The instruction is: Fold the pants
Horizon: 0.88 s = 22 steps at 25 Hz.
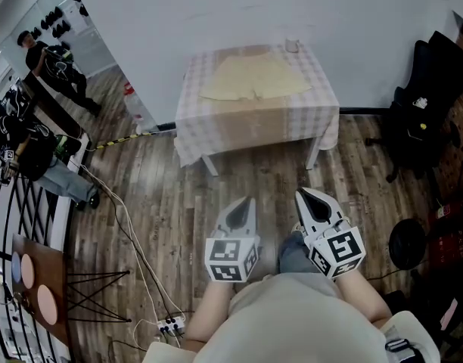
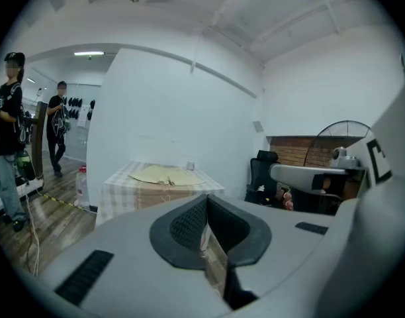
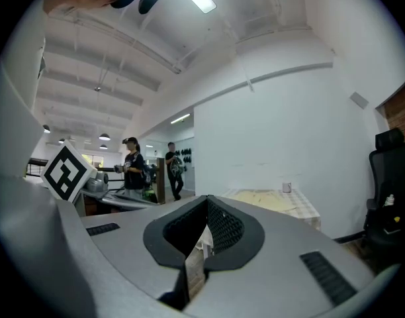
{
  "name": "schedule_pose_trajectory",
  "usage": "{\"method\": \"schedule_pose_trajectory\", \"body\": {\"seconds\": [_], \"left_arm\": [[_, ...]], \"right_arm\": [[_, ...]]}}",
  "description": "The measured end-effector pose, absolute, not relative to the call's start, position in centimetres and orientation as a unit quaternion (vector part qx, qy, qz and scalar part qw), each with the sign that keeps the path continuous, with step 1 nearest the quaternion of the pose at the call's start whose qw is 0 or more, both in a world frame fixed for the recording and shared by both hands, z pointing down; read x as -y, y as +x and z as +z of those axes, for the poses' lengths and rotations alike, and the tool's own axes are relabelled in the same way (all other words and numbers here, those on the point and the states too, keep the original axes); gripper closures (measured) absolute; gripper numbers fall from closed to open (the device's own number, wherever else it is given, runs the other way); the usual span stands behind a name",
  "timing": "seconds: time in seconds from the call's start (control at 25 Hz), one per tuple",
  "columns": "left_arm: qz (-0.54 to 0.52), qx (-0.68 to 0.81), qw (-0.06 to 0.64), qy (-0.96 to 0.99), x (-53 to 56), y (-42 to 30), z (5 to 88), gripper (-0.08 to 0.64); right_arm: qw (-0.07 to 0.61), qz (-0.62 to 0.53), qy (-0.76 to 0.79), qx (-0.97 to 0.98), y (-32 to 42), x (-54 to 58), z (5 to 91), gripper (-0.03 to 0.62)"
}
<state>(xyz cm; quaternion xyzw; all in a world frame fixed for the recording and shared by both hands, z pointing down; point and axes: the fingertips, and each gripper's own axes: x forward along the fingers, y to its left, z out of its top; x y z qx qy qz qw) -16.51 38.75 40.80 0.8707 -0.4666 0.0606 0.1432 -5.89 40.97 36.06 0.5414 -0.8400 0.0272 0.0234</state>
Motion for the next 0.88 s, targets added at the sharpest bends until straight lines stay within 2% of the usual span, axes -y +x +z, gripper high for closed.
{"method": "schedule_pose_trajectory", "body": {"seconds": [0.44, 0.88], "left_arm": [[0.064, 0.486, 0.166, 0.855, -34.4, -16.8, 42.0, 0.555], [0.057, 0.508, 0.166, 0.843, -24.4, -14.8, 41.2, 0.555]], "right_arm": [[0.014, 0.05, 0.529, 0.847, -5.3, -35.8, 36.6, 0.592], [0.015, 0.038, 0.512, 0.858, -2.4, -25.9, 35.6, 0.592]]}}
